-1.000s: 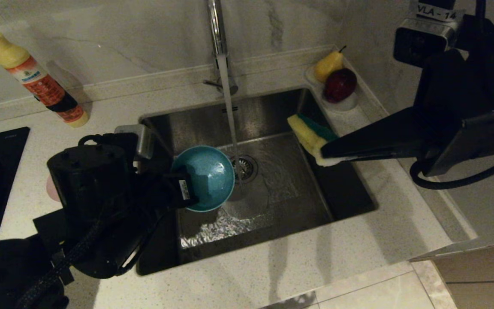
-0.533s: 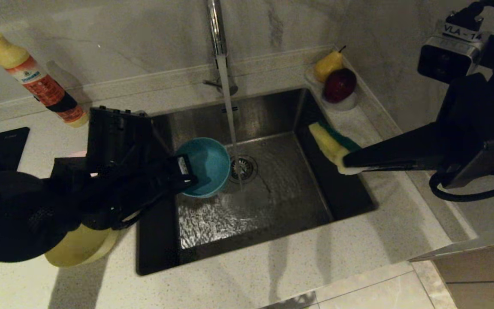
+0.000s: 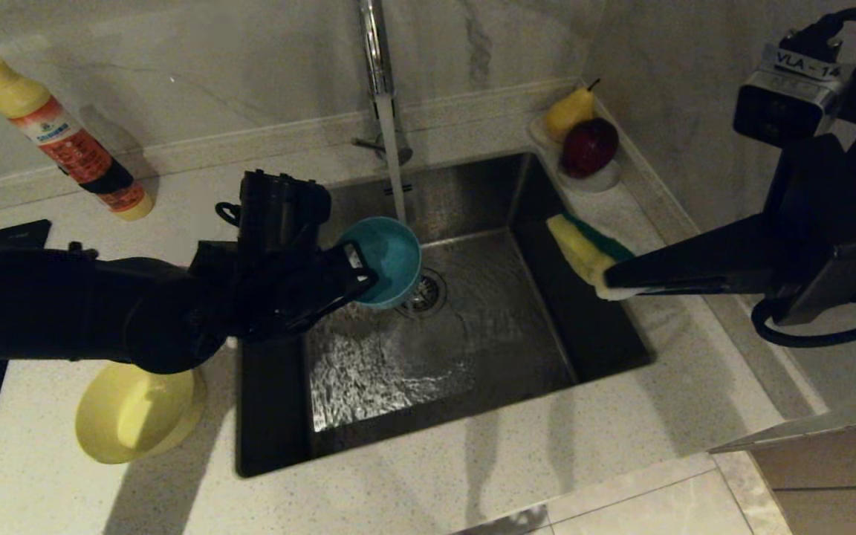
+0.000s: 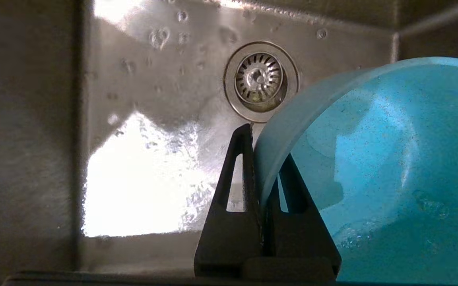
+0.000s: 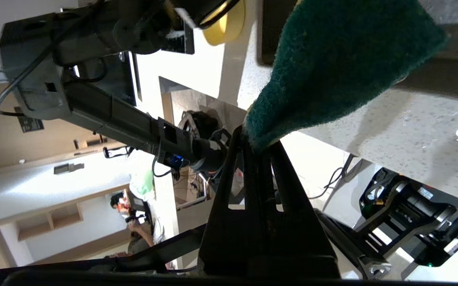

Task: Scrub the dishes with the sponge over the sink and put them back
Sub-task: Rinse the bowl

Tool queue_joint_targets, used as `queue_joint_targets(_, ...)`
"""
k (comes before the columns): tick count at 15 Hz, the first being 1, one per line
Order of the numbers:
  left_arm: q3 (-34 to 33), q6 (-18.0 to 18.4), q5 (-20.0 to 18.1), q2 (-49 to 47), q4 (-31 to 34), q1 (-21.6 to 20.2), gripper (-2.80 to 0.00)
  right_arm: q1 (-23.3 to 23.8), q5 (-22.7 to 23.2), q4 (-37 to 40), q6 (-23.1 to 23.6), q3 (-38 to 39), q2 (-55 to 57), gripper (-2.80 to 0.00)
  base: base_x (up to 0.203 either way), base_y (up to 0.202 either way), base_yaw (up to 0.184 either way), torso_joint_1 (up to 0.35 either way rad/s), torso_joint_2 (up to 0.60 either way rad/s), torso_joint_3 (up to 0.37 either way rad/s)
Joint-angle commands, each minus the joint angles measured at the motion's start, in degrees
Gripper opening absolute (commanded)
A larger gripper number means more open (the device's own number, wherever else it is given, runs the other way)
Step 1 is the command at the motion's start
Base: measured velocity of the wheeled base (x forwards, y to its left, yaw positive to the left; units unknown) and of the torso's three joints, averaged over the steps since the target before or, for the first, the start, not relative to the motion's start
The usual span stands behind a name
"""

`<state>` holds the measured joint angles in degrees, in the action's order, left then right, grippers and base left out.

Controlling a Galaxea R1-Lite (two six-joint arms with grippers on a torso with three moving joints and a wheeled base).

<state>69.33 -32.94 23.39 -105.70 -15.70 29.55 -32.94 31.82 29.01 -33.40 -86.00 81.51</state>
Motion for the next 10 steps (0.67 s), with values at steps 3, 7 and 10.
queue_joint_targets(3,4.98,-1.41,0.21,-5.09,-0.47,-0.02,-2.8,0.5,0.17,0.25,-0.17,0.75,-0.21,-2.8,0.0,0.0,0.0,0.0,0.0,0.0)
queue_joint_targets(7,5.61,-1.95,0.46,-5.66,-0.42,-0.02,-2.8,0.59,0.17,0.17,-0.26,1.19,-0.12,-2.8,0.0,0.0,0.0,0.0,0.0,0.0)
queue_joint_targets(10,5.02,-1.95,0.69,-5.4,-0.47,-0.11,-2.8,0.59,0.26,0.08,-0.26,1.36,-0.21,-2.8,0.0,0.0,0.0,0.0,0.0,0.0)
